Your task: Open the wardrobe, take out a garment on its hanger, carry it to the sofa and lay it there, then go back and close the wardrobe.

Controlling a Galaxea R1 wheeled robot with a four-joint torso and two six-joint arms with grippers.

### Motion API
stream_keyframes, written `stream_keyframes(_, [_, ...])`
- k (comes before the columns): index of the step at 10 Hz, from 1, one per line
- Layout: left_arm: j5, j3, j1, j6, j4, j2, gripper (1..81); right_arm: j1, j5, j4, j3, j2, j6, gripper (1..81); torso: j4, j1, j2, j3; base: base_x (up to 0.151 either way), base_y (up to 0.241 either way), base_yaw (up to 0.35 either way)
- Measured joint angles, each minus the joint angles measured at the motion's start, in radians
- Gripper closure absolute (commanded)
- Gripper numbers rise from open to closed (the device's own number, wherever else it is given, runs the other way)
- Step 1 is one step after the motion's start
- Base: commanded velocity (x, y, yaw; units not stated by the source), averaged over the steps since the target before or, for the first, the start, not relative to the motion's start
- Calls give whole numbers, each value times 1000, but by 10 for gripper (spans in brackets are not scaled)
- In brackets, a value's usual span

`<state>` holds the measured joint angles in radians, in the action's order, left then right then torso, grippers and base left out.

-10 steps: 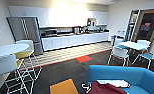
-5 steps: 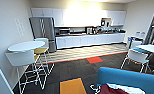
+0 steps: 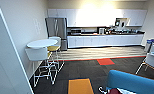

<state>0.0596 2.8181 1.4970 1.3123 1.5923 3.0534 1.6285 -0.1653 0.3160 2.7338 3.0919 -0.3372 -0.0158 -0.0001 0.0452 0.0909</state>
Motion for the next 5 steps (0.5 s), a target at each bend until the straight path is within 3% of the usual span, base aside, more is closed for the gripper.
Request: stream_keyframes(5, [0,0,0,1,0,25,10,0,1,0,8,3,1,10,0,0,0,0,0,0,347])
